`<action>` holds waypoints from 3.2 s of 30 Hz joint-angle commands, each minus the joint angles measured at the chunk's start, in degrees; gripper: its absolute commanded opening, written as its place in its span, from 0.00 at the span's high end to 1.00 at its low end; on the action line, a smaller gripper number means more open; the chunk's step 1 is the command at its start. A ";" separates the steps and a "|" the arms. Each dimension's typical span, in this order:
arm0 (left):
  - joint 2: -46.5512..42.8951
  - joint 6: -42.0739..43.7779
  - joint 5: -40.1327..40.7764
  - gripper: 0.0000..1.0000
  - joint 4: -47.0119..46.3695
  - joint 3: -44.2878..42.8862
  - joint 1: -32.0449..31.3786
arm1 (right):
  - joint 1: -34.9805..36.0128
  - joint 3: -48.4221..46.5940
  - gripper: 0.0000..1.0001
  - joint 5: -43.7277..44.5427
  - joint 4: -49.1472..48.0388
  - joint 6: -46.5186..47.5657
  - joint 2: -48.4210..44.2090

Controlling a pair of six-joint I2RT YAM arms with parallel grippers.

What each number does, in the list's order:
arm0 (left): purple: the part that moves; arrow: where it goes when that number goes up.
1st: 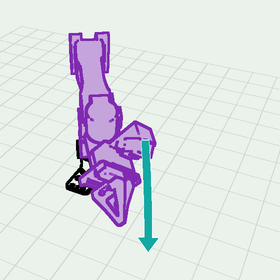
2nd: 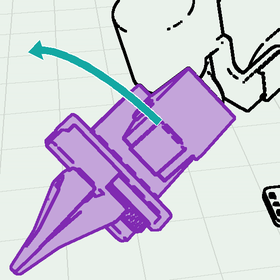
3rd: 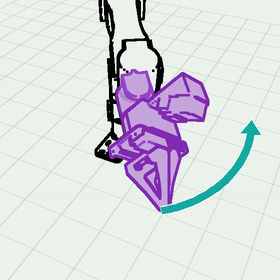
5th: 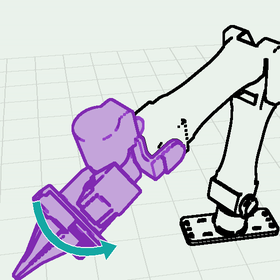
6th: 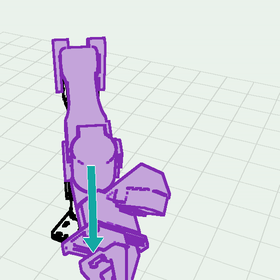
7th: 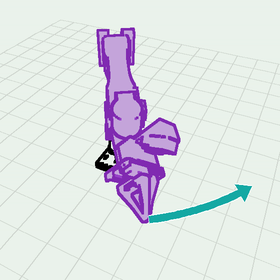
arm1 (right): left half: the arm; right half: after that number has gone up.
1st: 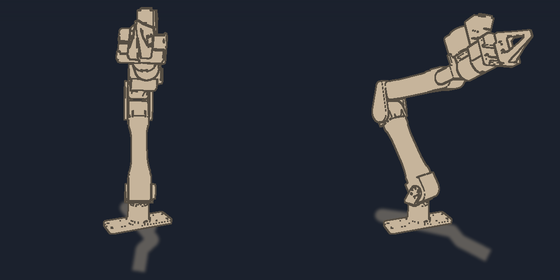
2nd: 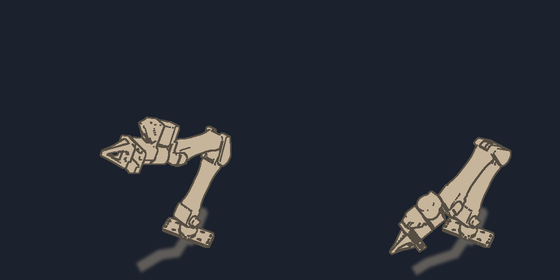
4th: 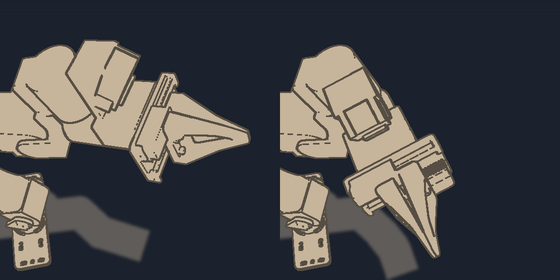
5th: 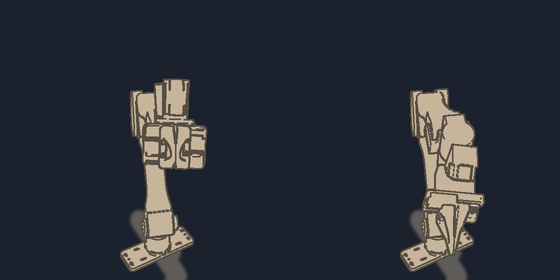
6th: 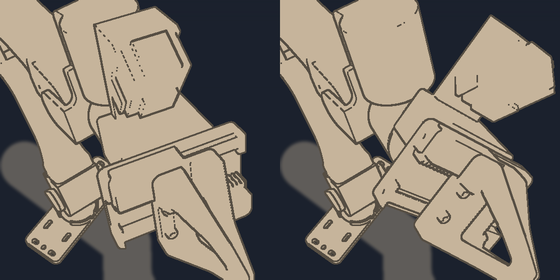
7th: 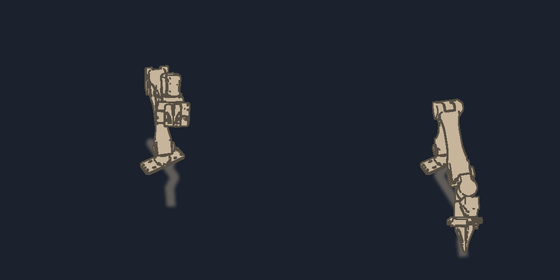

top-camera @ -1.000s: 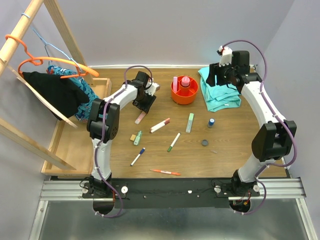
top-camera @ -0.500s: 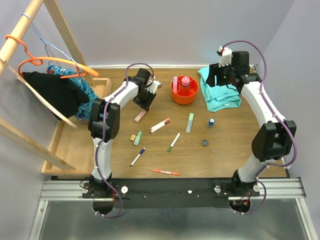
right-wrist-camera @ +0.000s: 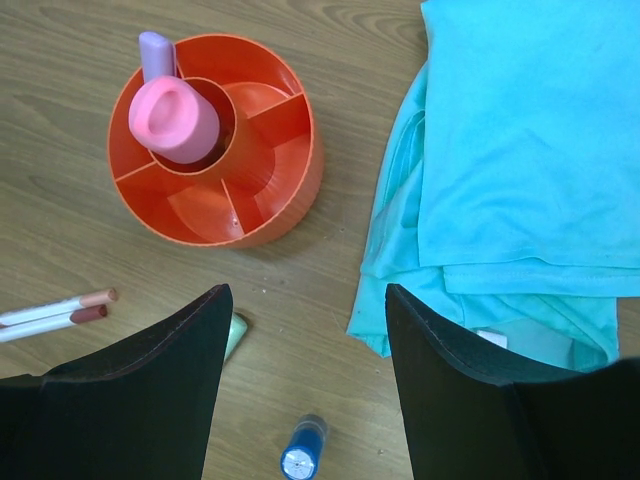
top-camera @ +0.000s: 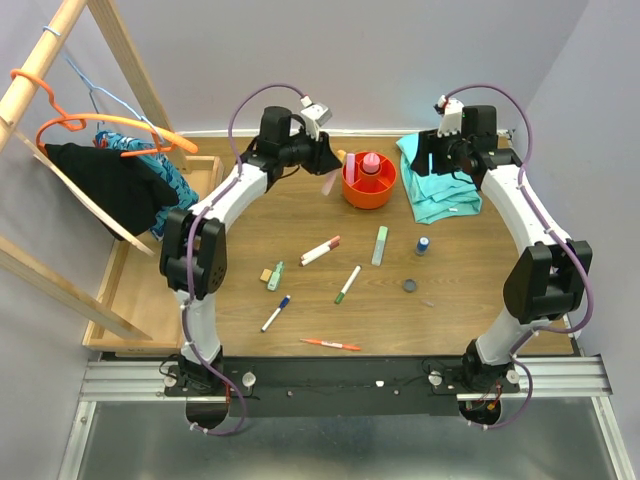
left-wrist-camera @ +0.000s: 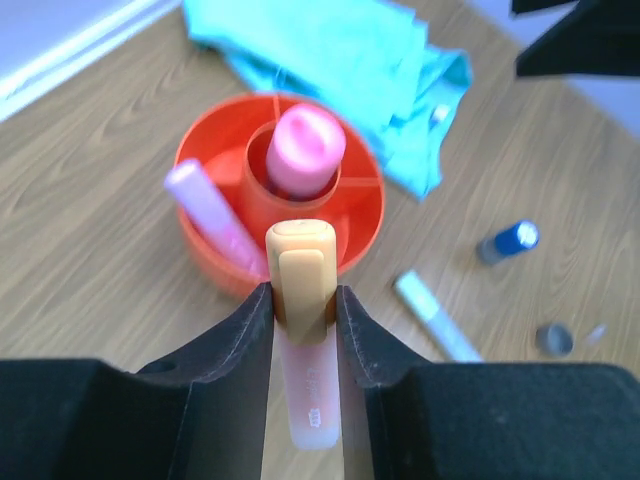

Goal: Sort the stationery into containers
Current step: Pick up the pen from the center of the board, then place the pen in the storage box, then pick up the pen from the center of the board.

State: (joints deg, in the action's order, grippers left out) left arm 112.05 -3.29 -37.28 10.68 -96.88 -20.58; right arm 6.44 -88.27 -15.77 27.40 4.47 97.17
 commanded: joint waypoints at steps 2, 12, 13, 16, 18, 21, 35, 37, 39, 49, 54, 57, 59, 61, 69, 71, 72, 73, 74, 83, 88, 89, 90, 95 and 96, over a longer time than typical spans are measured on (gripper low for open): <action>7.73 -17.35 -6.85 0.72 -34.92 -0.23 -0.43 | 0.07 1.25 0.29 -1.01 -1.21 -4.29 -2.15; 16.79 -19.48 1.68 0.73 -42.75 -5.51 -1.74 | 0.07 2.31 0.30 -0.23 -0.50 -4.29 -2.60; 17.49 -19.56 2.38 0.73 -43.54 -5.25 -1.83 | 0.07 2.31 0.30 -0.23 -0.42 -4.29 -2.59; 18.90 -19.56 2.74 0.73 -44.60 -5.42 -2.10 | 0.07 1.96 0.30 -0.05 0.20 -4.29 -2.16; 19.52 -19.56 2.56 0.73 -44.69 -5.51 -2.19 | 0.07 1.61 0.30 0.21 0.64 -4.21 -1.89; 19.88 -19.39 2.47 0.74 -45.22 -4.11 -2.19 | 0.07 1.17 0.30 0.30 0.73 -4.21 -1.37; 16.80 -17.19 2.39 0.74 -44.60 2.31 -1.40 | 0.07 3.80 0.30 -3.39 0.11 -10.08 -0.22; 16.45 -16.49 2.30 0.72 -43.99 3.36 -1.13 | 0.15 6.17 0.31 -3.48 0.02 -11.67 -0.31; 15.92 -16.05 2.12 0.70 -43.55 3.98 -1.04 | 0.42 8.36 0.32 -3.39 0.20 -13.96 -0.22; 11.53 -14.47 2.91 0.51 -42.76 8.37 0.27 | 7.18 9.35 0.33 -0.93 1.96 -18.44 4.25; 9.16 -11.66 2.91 0.43 -39.60 8.20 2.03 | 7.71 8.03 0.33 0.56 2.83 -19.85 6.81; 6.17 -11.30 2.12 0.35 -37.40 9.42 3.35 | 7.98 7.94 0.33 3.01 3.54 -20.82 7.51; 2.50 -10.34 1.60 0.34 -35.38 12.06 5.19 | 8.68 7.94 0.33 4.16 4.15 -21.52 8.30; -0.59 -9.55 1.68 0.33 -33.19 16.17 6.86 | 9.90 7.59 0.33 5.75 4.59 -22.05 8.83; -17.47 -9.19 2.38 0.31 -24.92 28.23 9.59 | 13.86 4.07 0.36 14.61 9.34 -25.30 12.26; -20.54 -9.54 2.65 0.31 -22.90 30.25 9.68 | 14.30 3.72 0.38 15.50 10.39 -26.70 12.78; -21.43 -10.33 2.65 0.32 -22.46 30.87 9.68 | 14.39 3.63 0.39 17.51 10.57 -27.23 12.96; -22.30 -10.86 2.47 0.31 -22.19 31.57 9.68 | 14.57 3.63 0.39 17.88 10.75 -27.67 13.31; -23.88 -11.38 2.47 0.31 -22.19 32.97 9.68 | 14.74 3.54 0.40 18.40 11.01 -28.63 13.49; -28.81 -12.62 2.91 0.32 -21.58 38.16 9.59 | 16.15 5.39 0.44 16.21 8.64 -31.27 15.51; -28.73 -10.34 3.00 0.31 -20.09 39.14 9.33 | 16.68 5.91 0.44 16.21 7.67 -32.24 17.00; -28.82 -10.07 3.00 0.31 -19.91 39.14 9.33 | 16.77 6.00 0.45 16.12 7.84 -32.59 17.18; -28.99 -9.98 3.00 0.31 -19.82 39.14 9.24 | 16.77 6.09 0.45 16.12 7.93 -32.68 17.62; -30.31 -10.07 3.44 0.31 -19.64 39.49 9.06 | 17.20 6.27 0.48 16.12 8.28 -33.47 19.46; -30.57 -10.24 3.53 0.31 -19.64 39.66 8.98 | 17.38 6.18 0.48 16.12 8.29 -33.47 19.64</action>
State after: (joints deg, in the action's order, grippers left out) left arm 84.38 -14.37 -34.89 -9.67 -58.13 -11.27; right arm 23.00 -82.85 -0.08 35.75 -27.31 114.96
